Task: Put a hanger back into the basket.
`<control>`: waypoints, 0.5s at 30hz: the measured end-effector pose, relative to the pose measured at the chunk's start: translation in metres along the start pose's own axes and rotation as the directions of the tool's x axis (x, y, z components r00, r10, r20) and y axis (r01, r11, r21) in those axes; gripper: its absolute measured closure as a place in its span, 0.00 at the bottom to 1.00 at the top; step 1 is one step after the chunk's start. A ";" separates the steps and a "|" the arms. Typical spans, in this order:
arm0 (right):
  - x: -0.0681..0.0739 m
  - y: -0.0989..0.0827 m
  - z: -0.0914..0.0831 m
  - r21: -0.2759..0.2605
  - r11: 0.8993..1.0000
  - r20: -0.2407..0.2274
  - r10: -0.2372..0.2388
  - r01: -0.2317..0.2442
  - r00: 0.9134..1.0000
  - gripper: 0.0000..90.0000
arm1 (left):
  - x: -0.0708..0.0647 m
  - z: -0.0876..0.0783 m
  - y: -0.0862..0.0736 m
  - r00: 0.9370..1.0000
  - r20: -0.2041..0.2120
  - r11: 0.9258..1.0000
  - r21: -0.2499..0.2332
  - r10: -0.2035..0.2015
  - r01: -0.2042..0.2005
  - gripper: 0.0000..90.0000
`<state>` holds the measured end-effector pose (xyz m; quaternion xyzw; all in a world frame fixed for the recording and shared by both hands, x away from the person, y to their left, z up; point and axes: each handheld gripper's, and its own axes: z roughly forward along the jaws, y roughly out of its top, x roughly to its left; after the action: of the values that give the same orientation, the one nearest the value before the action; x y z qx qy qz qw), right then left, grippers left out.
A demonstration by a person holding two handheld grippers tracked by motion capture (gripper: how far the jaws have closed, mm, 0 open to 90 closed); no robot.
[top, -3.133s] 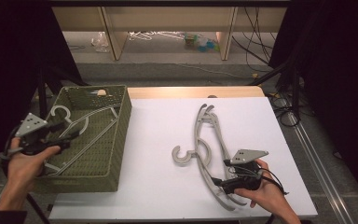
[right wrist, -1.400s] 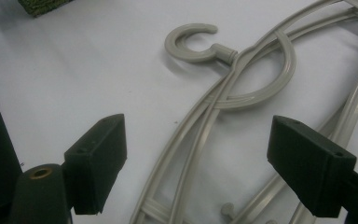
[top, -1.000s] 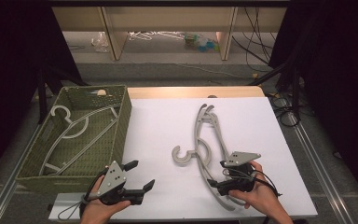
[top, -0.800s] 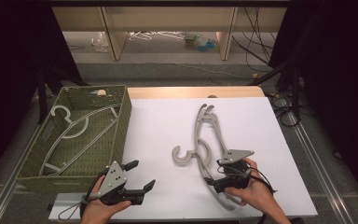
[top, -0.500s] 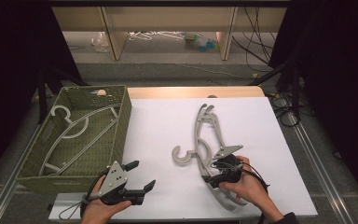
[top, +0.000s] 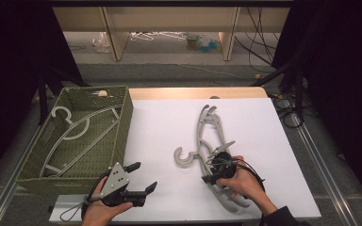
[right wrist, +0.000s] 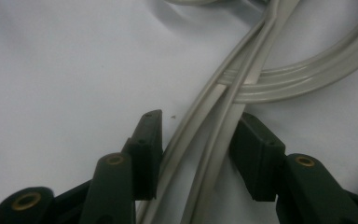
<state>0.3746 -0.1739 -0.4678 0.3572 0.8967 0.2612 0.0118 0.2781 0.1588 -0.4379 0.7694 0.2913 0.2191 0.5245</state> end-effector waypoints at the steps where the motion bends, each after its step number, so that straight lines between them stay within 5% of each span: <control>1: 0.000 0.001 0.000 0.003 1.000 -0.003 0.004 -0.004 1.000 0.62 | 0.000 0.000 0.000 1.000 0.000 1.000 0.000 0.001 -0.001 0.21; 15: 0.005 0.005 -0.004 -0.017 1.000 0.004 0.005 -0.005 1.000 0.80 | 0.002 0.000 -0.001 1.000 -0.006 1.000 0.001 0.008 -0.008 0.22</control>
<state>0.3732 -0.1701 -0.4612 0.3598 0.8935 0.2681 0.0163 0.2790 0.1604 -0.4383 0.7701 0.2899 0.2233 0.5225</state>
